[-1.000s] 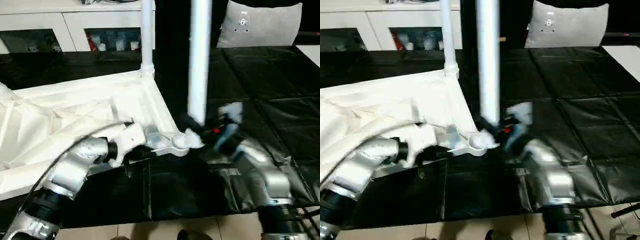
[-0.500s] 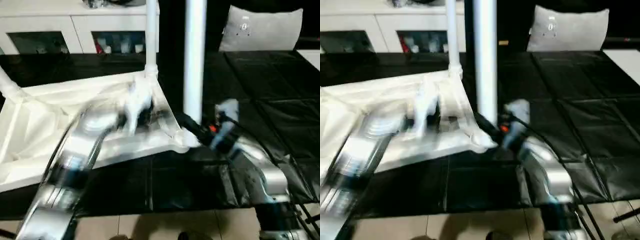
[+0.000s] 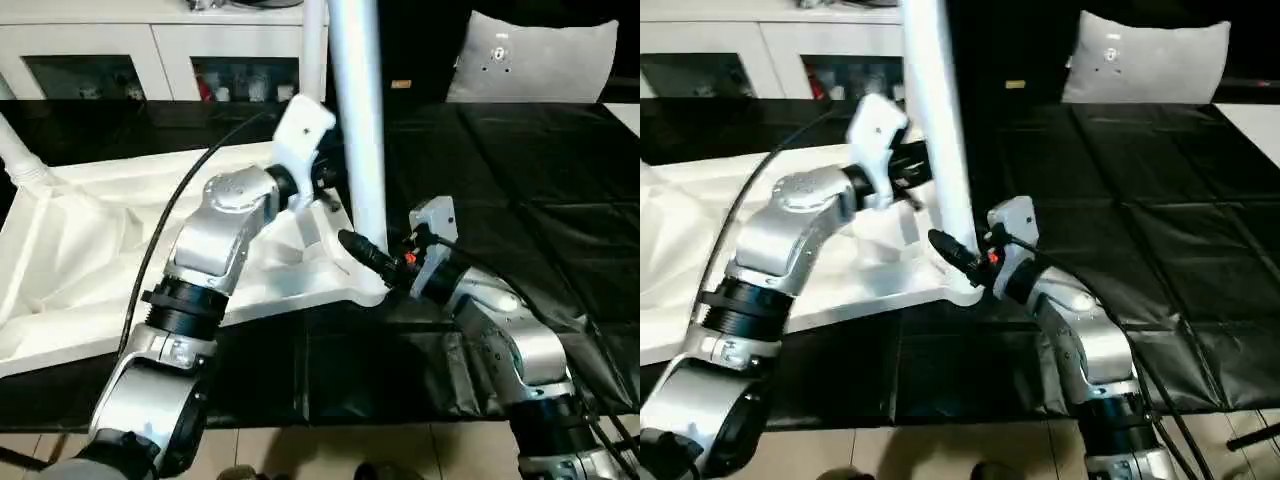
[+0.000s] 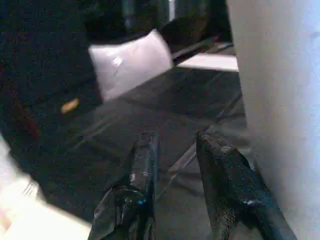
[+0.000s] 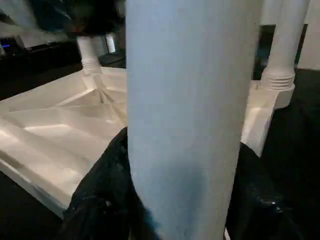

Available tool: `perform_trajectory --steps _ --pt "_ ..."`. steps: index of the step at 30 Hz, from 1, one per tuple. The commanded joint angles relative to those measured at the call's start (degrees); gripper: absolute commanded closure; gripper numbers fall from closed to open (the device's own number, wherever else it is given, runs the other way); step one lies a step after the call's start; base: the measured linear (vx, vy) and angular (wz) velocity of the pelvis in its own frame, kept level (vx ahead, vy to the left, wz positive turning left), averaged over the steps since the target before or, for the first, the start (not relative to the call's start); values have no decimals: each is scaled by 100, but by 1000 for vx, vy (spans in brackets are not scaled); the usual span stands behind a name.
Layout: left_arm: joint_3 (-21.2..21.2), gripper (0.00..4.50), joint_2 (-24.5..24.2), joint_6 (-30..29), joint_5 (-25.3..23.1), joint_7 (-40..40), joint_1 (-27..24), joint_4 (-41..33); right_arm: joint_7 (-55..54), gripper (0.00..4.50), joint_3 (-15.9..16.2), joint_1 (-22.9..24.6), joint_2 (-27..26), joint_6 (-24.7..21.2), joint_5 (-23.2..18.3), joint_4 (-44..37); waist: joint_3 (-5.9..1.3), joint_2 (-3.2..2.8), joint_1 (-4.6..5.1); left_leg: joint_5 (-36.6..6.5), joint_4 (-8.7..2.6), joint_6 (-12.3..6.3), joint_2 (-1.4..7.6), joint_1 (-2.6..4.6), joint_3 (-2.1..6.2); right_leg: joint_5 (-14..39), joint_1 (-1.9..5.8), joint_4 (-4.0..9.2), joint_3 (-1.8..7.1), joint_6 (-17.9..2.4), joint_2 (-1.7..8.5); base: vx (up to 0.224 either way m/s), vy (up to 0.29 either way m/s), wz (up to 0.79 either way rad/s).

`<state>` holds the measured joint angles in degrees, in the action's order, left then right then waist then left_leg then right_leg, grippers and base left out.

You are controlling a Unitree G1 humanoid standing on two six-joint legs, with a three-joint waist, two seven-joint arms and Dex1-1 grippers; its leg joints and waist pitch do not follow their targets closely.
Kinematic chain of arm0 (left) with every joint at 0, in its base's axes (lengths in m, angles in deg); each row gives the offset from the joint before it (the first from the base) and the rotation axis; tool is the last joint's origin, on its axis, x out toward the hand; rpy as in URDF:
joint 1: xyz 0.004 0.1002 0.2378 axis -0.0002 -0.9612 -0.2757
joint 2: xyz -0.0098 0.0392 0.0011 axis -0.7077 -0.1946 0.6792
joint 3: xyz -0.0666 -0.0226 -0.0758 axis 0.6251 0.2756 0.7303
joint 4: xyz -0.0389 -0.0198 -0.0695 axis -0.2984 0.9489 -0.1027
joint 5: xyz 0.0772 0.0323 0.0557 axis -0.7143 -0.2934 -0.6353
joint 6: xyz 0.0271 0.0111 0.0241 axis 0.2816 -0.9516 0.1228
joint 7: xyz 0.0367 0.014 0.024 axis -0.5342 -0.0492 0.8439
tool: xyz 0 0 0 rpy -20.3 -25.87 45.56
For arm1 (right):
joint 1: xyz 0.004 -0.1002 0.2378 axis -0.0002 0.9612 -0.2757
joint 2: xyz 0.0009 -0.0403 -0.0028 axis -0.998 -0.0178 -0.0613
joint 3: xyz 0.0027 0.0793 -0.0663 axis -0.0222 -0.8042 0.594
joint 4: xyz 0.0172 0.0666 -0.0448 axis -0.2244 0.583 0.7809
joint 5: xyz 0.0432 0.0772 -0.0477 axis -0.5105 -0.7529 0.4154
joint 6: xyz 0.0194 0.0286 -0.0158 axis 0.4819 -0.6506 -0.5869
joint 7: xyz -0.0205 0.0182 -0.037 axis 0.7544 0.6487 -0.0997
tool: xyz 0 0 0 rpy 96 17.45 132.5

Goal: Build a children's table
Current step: Insert table leg to table base

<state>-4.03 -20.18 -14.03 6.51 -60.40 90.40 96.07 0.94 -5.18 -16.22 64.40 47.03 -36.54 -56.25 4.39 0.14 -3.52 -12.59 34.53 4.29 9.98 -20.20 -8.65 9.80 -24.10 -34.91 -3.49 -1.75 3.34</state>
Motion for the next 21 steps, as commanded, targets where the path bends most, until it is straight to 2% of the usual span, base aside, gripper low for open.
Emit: perform_trajectory --steps 1,4,8,14,18,19,21 --pt "-248 308 41 134 377 -574 -114 -577 -114 261 -16 -61 21 41 106 123 -486 77 -38 99 -316 -575 207 -80 -9 800 472 353 284 -1245 438 0 0 0" --pt "-331 308 10 106 424 -752 -204 -766 -158 261 -31 -91 12 63 129 189 -470 74 -29 -23 -325 -506 218 -69 -17 954 454 370 281 -1232 437 0 0 0" --pt "-364 308 -17 88 401 -794 -232 -803 -189 261 -39 -125 6 86 139 254 -471 85 -13 -76 -328 -430 196 -79 -10 1127 474 389 271 -1051 420 0 0 0" --pt "-332 308 -105 136 372 -754 -264 -800 -215 261 -60 -151 15 98 154 302 -488 75 -13 51 -317 -442 191 -81 -7 910 474 363 271 -1065 414 0 0 0" --pt "-312 308 -494 192 -12 -571 -428 -434 -286 261 -208 -159 81 99 117 281 -492 31 2 68 -315 -437 191 -79 1 767 478 346 267 -1091 403 0 0 0" --pt "-315 308 -585 201 -76 -565 -476 -355 -296 261 -246 -158 101 96 117 280 -492 37 6 47 -316 -434 190 -76 0 790 477 352 267 -1075 399 0 0 0" --pt "-298 281 -698 161 -112 -574 -546 -255 -306 261 -299 -154 135 87 110 284 -495 28 10 21 -314 -402 179 -68 -4 821 480 356 270 -1043 393 0 0 0"
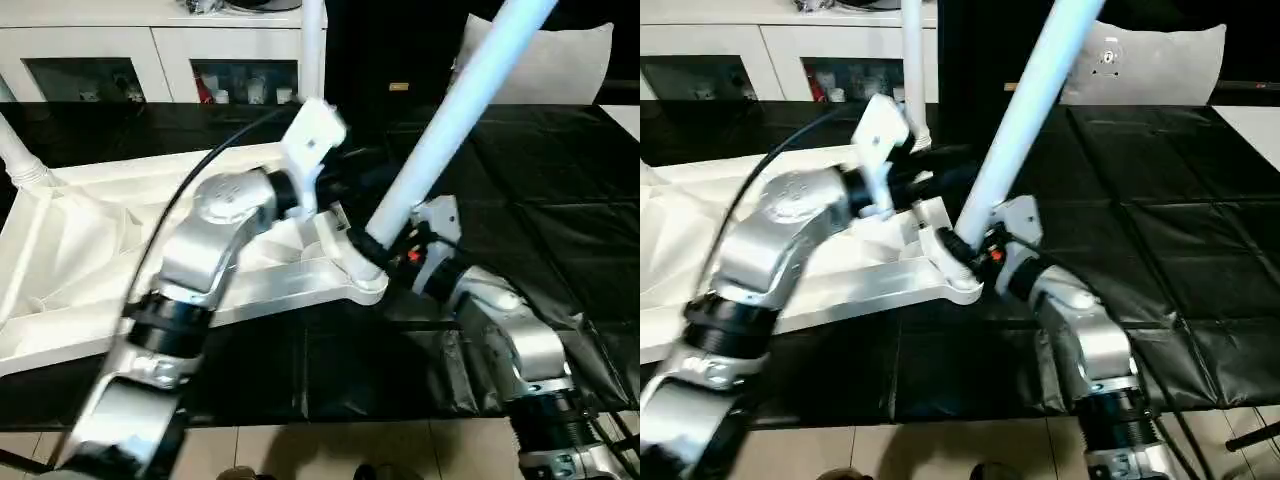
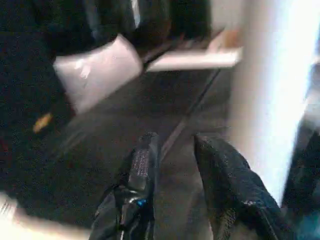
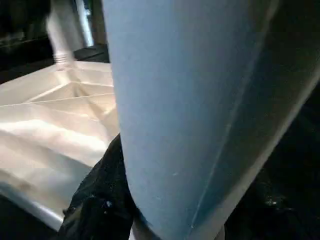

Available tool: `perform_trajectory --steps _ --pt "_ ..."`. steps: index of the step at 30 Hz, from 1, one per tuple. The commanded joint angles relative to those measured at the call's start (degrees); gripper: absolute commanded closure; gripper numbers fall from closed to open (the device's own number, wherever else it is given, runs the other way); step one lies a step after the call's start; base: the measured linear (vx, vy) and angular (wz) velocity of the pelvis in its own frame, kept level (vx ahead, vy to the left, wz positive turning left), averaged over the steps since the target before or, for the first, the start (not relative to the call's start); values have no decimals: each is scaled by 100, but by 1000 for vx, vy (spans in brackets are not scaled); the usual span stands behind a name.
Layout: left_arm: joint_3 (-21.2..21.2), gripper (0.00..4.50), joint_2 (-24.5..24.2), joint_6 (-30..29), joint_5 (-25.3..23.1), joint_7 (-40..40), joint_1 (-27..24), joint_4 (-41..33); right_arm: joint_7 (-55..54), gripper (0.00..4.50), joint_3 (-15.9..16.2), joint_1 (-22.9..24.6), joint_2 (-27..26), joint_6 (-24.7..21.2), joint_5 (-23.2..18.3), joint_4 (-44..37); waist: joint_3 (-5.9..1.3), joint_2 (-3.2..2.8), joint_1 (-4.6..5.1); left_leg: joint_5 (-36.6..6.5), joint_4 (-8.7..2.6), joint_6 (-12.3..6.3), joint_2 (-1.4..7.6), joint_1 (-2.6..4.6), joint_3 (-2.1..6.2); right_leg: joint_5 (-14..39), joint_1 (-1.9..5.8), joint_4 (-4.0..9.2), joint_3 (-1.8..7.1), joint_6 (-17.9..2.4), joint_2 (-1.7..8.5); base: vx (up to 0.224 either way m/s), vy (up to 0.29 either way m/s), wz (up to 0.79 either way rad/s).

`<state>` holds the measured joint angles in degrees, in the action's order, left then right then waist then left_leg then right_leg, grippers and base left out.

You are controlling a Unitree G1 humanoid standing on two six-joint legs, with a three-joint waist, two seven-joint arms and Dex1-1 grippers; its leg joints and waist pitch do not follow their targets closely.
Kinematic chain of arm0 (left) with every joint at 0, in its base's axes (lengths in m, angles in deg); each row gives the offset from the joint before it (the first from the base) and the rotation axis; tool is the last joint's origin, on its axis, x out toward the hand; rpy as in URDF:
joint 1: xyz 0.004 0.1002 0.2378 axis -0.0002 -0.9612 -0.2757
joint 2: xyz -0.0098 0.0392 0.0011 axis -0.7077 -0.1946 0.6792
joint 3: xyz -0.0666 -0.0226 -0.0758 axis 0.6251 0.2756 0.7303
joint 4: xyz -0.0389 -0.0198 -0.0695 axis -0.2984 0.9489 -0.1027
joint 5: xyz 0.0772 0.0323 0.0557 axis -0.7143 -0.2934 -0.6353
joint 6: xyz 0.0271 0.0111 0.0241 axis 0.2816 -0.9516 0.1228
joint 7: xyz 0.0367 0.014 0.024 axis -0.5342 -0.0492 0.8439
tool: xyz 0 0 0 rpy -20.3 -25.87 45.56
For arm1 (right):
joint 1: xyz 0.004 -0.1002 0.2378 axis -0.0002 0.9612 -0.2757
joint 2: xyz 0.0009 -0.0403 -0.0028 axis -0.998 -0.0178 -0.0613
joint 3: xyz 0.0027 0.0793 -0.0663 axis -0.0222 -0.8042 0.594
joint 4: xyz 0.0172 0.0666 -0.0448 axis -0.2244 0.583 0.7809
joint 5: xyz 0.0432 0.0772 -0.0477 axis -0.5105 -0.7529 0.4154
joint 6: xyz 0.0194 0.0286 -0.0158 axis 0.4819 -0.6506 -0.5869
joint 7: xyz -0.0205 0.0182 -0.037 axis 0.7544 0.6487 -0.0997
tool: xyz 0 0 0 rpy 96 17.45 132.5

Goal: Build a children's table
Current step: Insert table leg to table base

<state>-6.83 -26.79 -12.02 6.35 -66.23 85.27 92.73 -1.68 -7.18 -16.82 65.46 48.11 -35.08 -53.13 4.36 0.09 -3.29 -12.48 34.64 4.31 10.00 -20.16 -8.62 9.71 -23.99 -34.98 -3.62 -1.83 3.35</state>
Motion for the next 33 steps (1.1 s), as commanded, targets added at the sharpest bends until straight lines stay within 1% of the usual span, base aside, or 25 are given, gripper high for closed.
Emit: perform_trajectory --steps 1,2,3,4,5,6,7,8,9,10,11,13,14,15,16,17,18,19,24,27,28,31,33 --pt "-9 275 -64 -64 -92 -1 -58 96 -46 261 -117 -92 44 -21 -37 -24 -493 22 -18 -3 -329 -380 176 -67 -6 859 465 365 279 -1023 387 0 0 0" --pt "-10 275 -167 -88 -86 -77 -166 136 -45 261 -181 -84 100 -26 -56 -14 -499 19 -26 15 -330 -362 187 -57 -5 817 460 354 279 -1053 396 0 0 0" --pt "-10 271 -167 -88 -86 -77 -166 136 -45 261 -181 -84 100 -26 -56 -14 -501 18 -25 17 -331 -356 193 -60 -4 758 459 343 281 -1094 394 0 0 0" --pt "-96 271 -305 -73 -138 -170 -317 171 -54 261 -266 -73 177 -34 -81 -5 -507 18 -26 34 -329 -357 195 -59 -3 695 463 332 283 -1118 397 0 0 0" --pt "-96 262 -305 -73 -138 -170 -317 171 -54 261 -266 -73 177 -34 -81 -5 -502 27 -32 49 -334 -380 201 -59 0 646 460 324 282 -1145 402 0 0 0" --pt "-223 262 -411 -45 -172 -324 -455 183 -65 261 -332 -71 239 -46 -104 10 -501 33 -26 41 -335 -384 203 -58 -1 642 460 325 284 -1154 402 0 0 0" --pt "-234 256 -415 -46 -167 -343 -468 179 -67 261 -337 -71 244 -46 -103 13 -498 26 -33 31 -335 -392 202 -56 -4 667 460 328 286 -1159 409 0 0 0" --pt "-333 256 -439 -96 -89 -553 -603 160 -83 261 -386 -80 290 -41 -92 55 -503 18 -35 38 -330 -389 199 -57 -7 654 464 324 291 -1171 412 0 0 0" --pt "-357 252 -437 -132 -54 -613 -640 162 -87 261 -401 -86 301 -39 -85 74 -494 26 -30 24 -335 -396 197 -61 -15 681 457 330 291 -1184 409 0 0 0" --pt "-370 252 -436 -155 -34 -646 -659 165 -88 261 -410 -90 306 -38 -80 85 -498 22 -37 14 -335 -392 200 -53 -13 695 457 329 289 -1191 412 0 0 0" --pt "-469 252 -467 -95 -85 -736 -709 234 -80 261 -416 -91 323 -24 -72 106 -491 -7 -43 -28 -334 -386 200 -53 -13 762 450 340 290 -1197 416 0 0 0" --pt "-582 252 -469 -70 -187 -747 -758 433 -76 261 -430 -77 338 -14 -70 113 -492 17 -37 -85 -338 -370 195 -56 -12 842 460 352 287 -1169 409 0 0 0" --pt "-612 252 -466 -88 -215 -742 -766 503 -80 261 -437 -69 336 -18 -71 107 -489 20 -39 -95 -338 -366 190 -57 -13 861 462 357 288 -1139 409 0 0 0" --pt "-638 252 -469 -116 -229 -753 -778 551 -86 261 -439 -59 331 -20 -71 100 -486 -1 -41 -133 -339 -351 185 -53 -9 945 461 369 284 -1101 407 0 0 0" --pt "-666 252 -479 -109 -246 -774 -790 582 -92 261 -436 -48 328 -23 -74 91 -487 5 -40 -146 -342 -343 186 -52 -9 981 463 376 282 -1085 409 0 0 0" --pt "-683 252 -487 -104 -255 -788 -798 597 -97 261 -432 -42 328 -25 -77 85 -492 13 -33 -130 -344 -326 187 -67 -2 984 476 373 281 -1065 413 0 0 0" --pt "-715 252 -499 -75 -286 -802 -810 625 -100 261 -423 -28 326 -29 -80 72 -492 7 -32 -132 -345 -324 190 -60 -2 987 468 375 281 -1063 411 0 0 0" --pt "-760 252 -523 -47 -327 -841 -831 660 -97 261 -412 -17 321 -41 -84 57 -493 15 -28 -132 -345 -329 191 -56 -3 982 462 374 281 -1065 407 0 0 0" --pt "-820 252 -568 -14 -372 -923 -884 801 -68 261 -398 -25 316 -47 -69 73 -490 12 -34 -144 -346 -328 196 -51 -3 953 457 369 280 -1108 410 0 0 0" --pt "-916 252 -640 146 -464 -996 -906 885 -55 261 -397 -30 322 -51 -71 82 -491 27 -31 -163 -347 -334 187 -58 -5 1040 463 379 281 -1058 407 0 0 0" --pt "-921 252 -658 140 -448 -1041 -929 862 -53 261 -391 -31 322 -53 -68 85 -493 19 -33 -156 -348 -324 194 -54 -1 1046 462 375 283 -1046 416 0 0 0" --pt "-947 252 -719 104 -437 -1161 -981 812 -49 261 -377 -33 317 -51 -58 99 -497 11 -32 -94 -346 -331 203 -53 -1 909 455 355 283 -1103 416 0 0 0" --pt "-979 252 -769 106 -454 -1250 -1012 807 -43 261 -371 -30 315 -52 -56 103 -485 17 -33 -171 -352 -328 201 -45 -4 986 448 369 280 -1109 415 0 0 0"
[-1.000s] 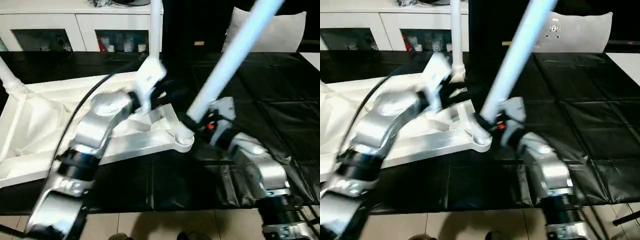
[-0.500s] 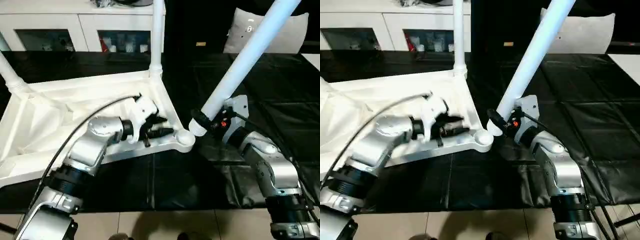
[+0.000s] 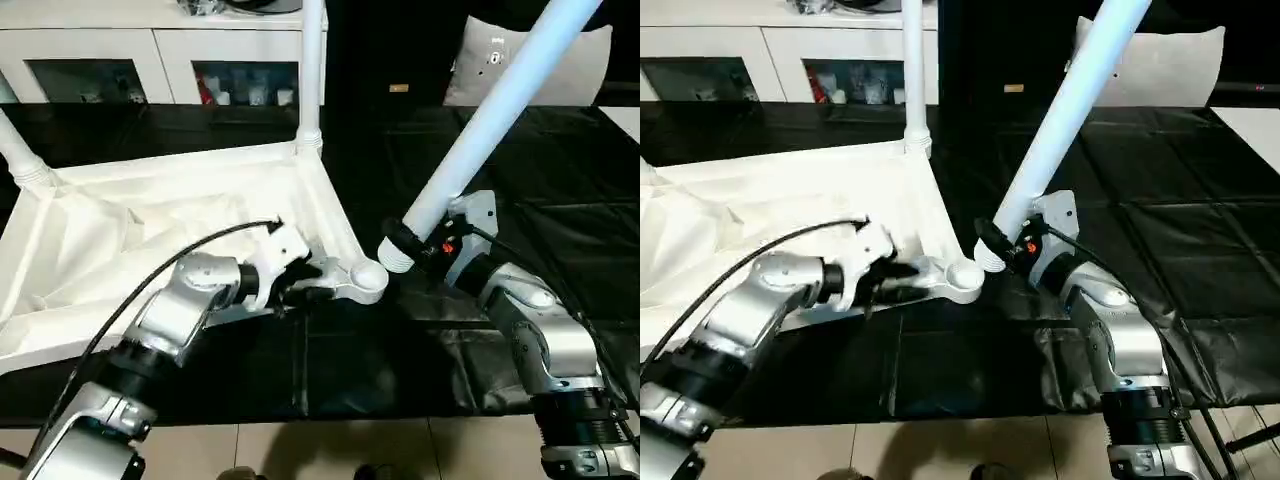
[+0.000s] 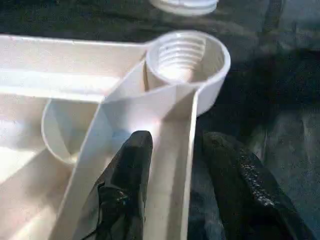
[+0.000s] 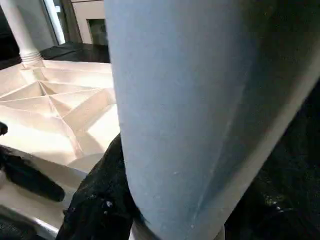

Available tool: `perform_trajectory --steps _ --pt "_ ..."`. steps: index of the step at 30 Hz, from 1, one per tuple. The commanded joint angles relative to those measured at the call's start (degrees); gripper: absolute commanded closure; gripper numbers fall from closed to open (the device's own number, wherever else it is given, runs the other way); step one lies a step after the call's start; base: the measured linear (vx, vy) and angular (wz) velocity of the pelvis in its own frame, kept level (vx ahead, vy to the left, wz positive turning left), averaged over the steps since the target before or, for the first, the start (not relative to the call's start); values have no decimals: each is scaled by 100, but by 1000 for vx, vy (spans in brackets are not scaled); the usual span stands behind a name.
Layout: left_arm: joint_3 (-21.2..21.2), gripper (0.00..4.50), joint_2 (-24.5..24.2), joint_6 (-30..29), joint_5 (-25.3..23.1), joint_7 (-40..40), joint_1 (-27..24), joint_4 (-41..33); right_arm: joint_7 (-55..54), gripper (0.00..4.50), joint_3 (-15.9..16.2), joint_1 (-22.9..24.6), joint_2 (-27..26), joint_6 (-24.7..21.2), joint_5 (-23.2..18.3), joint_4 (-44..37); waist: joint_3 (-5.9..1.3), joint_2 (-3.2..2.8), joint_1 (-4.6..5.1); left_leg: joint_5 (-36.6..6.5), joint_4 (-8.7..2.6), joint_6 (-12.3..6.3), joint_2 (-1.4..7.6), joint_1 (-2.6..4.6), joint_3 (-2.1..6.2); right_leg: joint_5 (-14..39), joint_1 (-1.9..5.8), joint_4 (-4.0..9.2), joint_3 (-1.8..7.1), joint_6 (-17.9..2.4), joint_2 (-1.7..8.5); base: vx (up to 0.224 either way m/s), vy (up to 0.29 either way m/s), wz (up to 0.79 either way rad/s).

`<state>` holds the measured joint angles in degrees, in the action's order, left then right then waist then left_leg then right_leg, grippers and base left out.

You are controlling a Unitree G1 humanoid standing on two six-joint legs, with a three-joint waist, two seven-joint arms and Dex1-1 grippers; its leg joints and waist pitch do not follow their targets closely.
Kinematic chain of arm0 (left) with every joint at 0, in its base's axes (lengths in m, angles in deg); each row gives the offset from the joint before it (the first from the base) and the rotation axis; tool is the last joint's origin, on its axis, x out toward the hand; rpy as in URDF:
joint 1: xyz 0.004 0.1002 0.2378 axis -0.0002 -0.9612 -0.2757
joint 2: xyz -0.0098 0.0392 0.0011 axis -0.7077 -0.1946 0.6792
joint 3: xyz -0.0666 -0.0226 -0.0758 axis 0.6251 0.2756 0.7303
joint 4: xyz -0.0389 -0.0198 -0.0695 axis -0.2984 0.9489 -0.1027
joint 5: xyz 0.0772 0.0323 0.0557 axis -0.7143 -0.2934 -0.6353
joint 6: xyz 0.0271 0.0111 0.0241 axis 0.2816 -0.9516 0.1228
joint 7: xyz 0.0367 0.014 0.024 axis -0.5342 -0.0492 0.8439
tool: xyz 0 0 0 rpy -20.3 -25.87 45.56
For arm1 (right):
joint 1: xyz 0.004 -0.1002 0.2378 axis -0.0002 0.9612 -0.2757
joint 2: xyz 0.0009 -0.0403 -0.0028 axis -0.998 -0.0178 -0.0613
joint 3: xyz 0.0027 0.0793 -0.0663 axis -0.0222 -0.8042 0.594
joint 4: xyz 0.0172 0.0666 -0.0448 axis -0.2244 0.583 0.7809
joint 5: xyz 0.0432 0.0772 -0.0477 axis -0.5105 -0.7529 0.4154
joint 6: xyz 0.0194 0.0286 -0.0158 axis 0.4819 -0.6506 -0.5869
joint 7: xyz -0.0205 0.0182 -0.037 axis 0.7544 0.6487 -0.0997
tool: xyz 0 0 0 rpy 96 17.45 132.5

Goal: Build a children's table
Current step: Insert table leg to table base

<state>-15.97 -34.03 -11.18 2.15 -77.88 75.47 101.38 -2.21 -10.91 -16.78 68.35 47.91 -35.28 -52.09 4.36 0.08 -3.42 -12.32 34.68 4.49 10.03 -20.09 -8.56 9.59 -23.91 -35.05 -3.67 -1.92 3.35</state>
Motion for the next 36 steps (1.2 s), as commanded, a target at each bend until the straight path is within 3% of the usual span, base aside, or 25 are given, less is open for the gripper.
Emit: perform_trajectory --steps 1,6,7,11,12,22,26,32,36 --pt "-75 252 -62 12 -31 -120 -46 -60 12 261 5 -32 25 -33 -34 -1 -485 16 -20 -202 -355 -338 198 -53 -11 1034 444 378 288 -1096 420 0 0 0" --pt "-86 252 -64 191 -188 24 2 219 20 261 20 -37 22 -32 -22 3 -484 12 -20 -211 -358 -309 194 -58 -9 1091 449 388 287 -1041 413 0 0 0" --pt "-71 281 -55 225 -183 10 10 260 31 261 27 -38 23 -35 -23 2 -485 12 -21 -216 -355 -312 191 -55 -11 1100 445 394 286 -1035 412 0 0 0" --pt "-56 292 -49 284 -155 -50 28 324 85 261 59 -40 40 -55 -27 -8 -485 13 -23 -237 -359 -299 194 -58 -7 1140 451 391 285 -1030 419 0 0 0" --pt "-55 314 -50 294 -153 -68 32 331 102 261 68 -40 44 -62 -30 -14 -484 11 -22 -251 -360 -298 199 -54 -7 1140 446 389 286 -1042 420 0 0 0" --pt "-141 379 -121 508 -273 -215 84 595 238 261 168 -82 88 -126 -19 -19 -487 8 -22 -273 -359 -276 194 -59 -5 1203 447 401 285 -1000 420 0 0 0" --pt "-227 408 -168 596 -365 -291 115 671 422 261 277 -171 169 -221 -19 -63 -489 6 -23 -285 -359 -296 196 -57 0 1163 453 393 284 -1027 420 0 0 0" --pt "-405 448 -255 857 -557 -514 156 789 901 261 610 -331 391 -565 -39 -151 -479 2 -8 -389 -358 -264 190 -51 -5 1507 445 435 284 -931 422 0 0 0" --pt "-512 450 -319 1080 -546 -798 127 683 1145 261 765 -441 461 -752 -34 -88 -504 26 -9 -211 -352 -311 204 -60 4 1063 457 373 283 -1064 423 0 0 0"
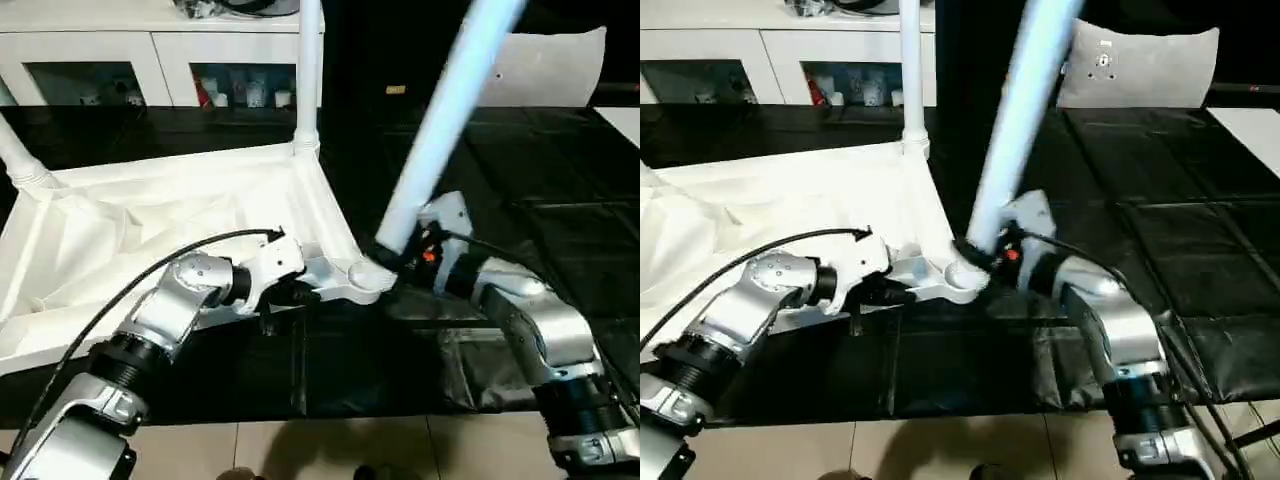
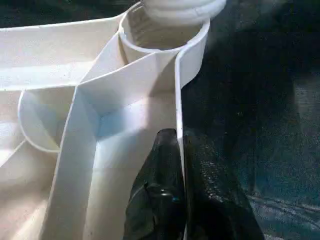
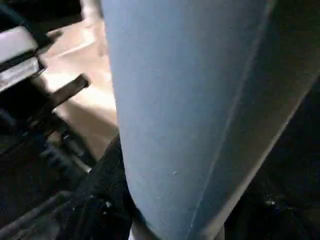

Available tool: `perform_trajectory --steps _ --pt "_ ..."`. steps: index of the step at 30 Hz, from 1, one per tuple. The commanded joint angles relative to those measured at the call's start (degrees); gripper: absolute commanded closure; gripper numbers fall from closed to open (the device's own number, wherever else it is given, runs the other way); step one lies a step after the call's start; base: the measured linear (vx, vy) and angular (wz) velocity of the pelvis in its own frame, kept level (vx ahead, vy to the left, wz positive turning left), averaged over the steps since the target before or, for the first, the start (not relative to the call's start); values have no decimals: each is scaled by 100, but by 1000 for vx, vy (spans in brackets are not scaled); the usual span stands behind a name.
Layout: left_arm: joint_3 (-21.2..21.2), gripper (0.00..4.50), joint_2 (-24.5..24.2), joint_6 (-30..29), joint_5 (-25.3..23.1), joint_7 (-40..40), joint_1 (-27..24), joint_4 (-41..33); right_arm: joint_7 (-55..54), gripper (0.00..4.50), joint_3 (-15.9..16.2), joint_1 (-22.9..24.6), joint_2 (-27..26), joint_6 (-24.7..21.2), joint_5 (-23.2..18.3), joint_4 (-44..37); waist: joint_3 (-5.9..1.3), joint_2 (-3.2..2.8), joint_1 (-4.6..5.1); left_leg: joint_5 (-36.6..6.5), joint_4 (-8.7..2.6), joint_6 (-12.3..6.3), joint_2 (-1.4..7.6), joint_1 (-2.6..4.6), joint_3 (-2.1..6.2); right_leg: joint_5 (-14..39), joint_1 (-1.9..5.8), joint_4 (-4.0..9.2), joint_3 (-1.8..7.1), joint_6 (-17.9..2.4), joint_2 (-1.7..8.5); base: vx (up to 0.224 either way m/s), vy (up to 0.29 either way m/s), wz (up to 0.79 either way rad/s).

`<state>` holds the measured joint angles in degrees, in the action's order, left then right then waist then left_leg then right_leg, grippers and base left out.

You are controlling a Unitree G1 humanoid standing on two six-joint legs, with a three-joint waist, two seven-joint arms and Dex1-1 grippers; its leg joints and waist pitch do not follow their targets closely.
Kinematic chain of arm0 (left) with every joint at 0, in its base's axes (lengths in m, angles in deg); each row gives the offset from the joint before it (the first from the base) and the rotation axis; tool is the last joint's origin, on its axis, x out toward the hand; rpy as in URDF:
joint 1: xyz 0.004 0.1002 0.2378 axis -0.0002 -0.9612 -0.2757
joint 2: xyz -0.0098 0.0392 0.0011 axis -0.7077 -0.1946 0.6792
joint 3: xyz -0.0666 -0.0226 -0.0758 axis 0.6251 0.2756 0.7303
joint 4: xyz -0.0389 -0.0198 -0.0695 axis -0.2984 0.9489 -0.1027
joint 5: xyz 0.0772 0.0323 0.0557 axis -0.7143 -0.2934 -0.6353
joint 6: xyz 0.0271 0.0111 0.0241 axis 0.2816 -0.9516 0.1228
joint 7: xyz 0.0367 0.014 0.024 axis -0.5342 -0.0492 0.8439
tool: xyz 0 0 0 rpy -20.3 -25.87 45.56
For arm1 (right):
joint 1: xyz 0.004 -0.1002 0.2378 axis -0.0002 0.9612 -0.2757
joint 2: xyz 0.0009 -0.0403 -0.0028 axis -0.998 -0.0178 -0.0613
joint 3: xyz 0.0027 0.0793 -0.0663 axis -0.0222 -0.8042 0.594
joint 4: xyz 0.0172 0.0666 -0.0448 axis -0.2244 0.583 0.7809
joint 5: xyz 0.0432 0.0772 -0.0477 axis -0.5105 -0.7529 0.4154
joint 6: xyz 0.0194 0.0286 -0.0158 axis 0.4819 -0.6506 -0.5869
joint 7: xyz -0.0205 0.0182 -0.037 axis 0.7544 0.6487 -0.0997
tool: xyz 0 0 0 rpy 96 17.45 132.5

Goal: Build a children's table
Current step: Insert table leg to table base

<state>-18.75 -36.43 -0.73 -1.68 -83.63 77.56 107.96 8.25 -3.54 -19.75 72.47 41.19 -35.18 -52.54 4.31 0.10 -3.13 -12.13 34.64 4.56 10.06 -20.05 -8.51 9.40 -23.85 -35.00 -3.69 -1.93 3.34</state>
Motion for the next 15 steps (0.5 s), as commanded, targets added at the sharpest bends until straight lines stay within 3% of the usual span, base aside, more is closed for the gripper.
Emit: perform_trajectory --steps 1,8,15 --pt "-261 450 -105 74 -152 -304 -102 -25 128 261 34 -181 43 -144 -71 -11 -501 20 -36 -211 -349 -323 202 -71 0 1037 454 363 285 -1083 426 0 0 0" --pt "-374 450 -220 225 -71 -701 -244 -309 339 261 156 -318 109 -406 -131 134 -473 6 -74 -398 -363 -262 224 -23 -21 1288 411 398 295 -1110 439 0 0 0" --pt "-372 450 -254 264 -49 -824 -290 -402 605 261 259 -433 181 -496 -80 300 -486 57 -105 -376 -372 -202 226 -36 -11 1459 423 392 288 -975 445 0 0 0"
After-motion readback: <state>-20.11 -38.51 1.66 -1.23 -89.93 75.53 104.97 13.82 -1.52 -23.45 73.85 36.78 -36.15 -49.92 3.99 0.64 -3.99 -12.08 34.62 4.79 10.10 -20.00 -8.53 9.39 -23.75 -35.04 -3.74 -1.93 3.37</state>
